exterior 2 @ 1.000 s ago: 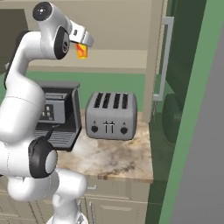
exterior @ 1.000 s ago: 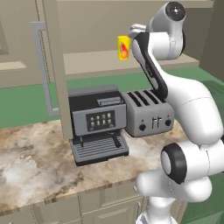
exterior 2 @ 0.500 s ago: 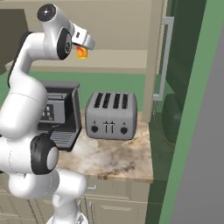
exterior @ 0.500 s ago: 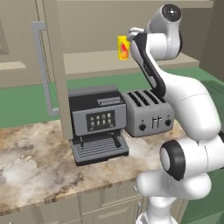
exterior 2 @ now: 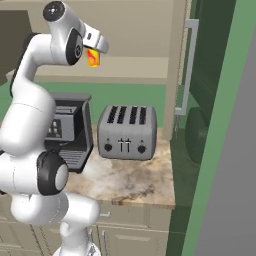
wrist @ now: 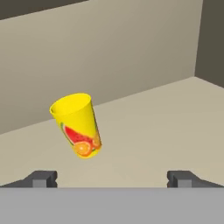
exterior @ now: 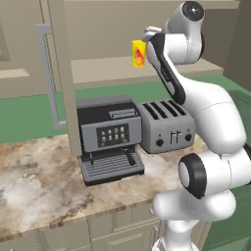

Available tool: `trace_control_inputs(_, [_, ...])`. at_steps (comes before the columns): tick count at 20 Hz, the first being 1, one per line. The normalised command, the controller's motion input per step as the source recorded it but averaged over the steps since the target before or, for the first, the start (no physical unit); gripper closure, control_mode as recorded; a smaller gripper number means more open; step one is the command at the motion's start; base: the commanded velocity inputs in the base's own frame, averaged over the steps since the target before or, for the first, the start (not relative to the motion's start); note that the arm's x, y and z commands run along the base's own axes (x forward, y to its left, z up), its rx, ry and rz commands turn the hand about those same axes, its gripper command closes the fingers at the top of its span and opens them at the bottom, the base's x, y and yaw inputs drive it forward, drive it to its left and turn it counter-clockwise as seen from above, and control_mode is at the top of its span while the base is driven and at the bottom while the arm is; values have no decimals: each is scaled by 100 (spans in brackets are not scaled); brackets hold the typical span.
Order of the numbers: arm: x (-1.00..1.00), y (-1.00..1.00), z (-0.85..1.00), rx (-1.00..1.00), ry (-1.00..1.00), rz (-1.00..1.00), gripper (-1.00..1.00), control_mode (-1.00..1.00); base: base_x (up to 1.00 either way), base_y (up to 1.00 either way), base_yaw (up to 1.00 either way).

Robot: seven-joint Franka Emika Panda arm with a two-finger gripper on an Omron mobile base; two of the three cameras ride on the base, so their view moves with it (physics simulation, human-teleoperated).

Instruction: Open the cabinet directly in front. Then move the liquor and the cup to the dining counter with the candle on it.

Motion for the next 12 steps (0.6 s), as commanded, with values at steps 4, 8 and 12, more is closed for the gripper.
trace_control_inputs(4, [0,0,49,2,0,0,-100,-100,0,0,0])
trace_control_inputs(8, [11,0,13,0,0,0,-100,-100,0,0,0])
trace_control_inputs(12, [23,0,-3,0,0,0,-100,-100,0,0,0])
